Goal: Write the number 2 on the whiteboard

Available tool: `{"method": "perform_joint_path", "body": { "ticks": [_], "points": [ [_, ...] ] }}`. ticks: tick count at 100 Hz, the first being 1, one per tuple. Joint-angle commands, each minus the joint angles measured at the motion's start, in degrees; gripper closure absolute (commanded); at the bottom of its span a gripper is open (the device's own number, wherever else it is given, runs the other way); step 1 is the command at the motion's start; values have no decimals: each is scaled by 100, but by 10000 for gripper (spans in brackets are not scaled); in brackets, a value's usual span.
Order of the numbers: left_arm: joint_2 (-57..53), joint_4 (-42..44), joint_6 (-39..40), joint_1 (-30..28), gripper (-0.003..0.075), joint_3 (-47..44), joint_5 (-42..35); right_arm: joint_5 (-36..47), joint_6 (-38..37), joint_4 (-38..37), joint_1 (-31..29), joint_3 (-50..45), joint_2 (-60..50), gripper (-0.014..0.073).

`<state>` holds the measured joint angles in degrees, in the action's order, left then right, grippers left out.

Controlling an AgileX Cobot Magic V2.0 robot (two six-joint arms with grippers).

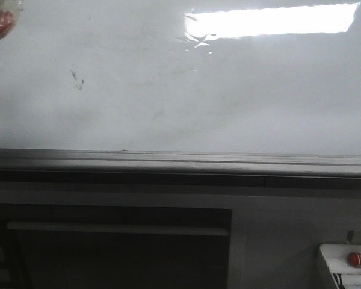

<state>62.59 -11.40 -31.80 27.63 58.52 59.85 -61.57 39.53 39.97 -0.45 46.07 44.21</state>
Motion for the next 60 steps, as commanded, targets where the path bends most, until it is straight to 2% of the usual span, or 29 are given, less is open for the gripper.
{"method": "perform_joint_path", "body": {
  "ticks": [1,26,47,60],
  "points": [
    [-48,-386,-362,349,738,216,-89,-183,652,515,258,418,386,284],
    [200,-386,-399,1401,738,422,-40,-407,1447,449,1763,1135,1341,284],
    [341,-386,-540,2025,738,545,-174,149,1539,-286,3116,1735,1929,284],
    [378,-362,-550,2212,738,545,-261,616,1539,-429,3627,2009,2215,284]
  ]
}}
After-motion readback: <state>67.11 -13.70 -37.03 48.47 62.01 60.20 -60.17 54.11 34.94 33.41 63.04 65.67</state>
